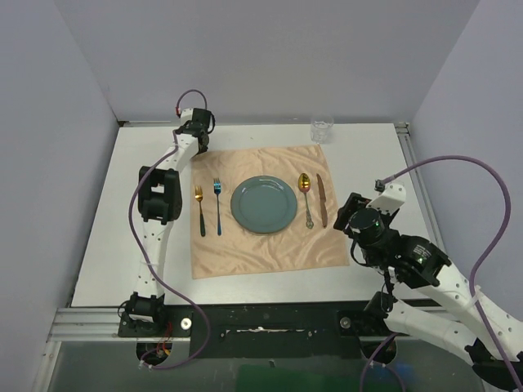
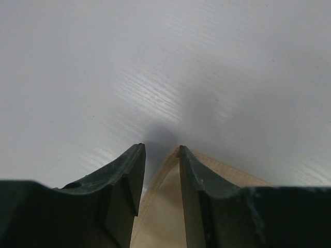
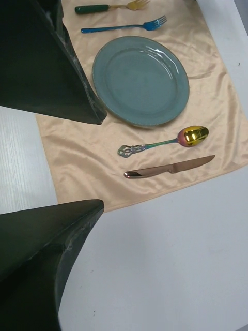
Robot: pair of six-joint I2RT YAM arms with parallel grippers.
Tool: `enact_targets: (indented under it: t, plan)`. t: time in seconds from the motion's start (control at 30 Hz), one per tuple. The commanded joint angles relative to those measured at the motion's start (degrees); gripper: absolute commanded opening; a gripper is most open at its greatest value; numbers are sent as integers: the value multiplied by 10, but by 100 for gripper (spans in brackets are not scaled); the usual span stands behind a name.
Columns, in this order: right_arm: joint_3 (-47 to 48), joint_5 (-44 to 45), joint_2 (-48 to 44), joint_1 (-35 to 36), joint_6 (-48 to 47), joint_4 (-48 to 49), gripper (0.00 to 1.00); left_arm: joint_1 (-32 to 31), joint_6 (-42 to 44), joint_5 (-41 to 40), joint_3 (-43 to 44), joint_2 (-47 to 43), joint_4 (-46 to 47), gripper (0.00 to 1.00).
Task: Set the dinner table for one person
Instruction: Adjust the napkin at the center of the board.
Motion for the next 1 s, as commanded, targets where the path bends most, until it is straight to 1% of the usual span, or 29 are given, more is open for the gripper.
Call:
enact_targets:
  t: [0.0, 0.1, 0.23, 0.53, 0.57, 0.7, 0.73, 0.77, 0.97]
  plan:
    - [10, 48, 34, 3, -8, 6, 61, 3, -5, -15, -13, -24, 7, 31]
    - [13, 45, 58, 3, -6, 1, 62, 3, -7, -16, -27, -35, 12, 31]
    - [9, 40, 82, 3, -7, 7, 62, 3, -10, -12, -25, -35, 1, 31]
    - [5, 43, 90, 3, -17, 18, 63, 3, -16, -7, -31, -27, -17, 27]
    - [4, 44, 89, 3, -17, 19, 63, 3, -16, -7, -32, -25, -17, 25]
    - [0, 45, 82, 3, -14, 16, 64, 3, -15, -7, -31, -13, -17, 4]
    - [-2, 46, 79, 3, -12, 15, 64, 3, -15, -7, -29, -10, -18, 1]
    - [-3, 45, 77, 3, -9, 12, 64, 3, -15, -7, -26, -6, -19, 0]
    - [-8, 47, 66, 3, 2, 3, 64, 3, -13, -13, -8, 14, -21, 0]
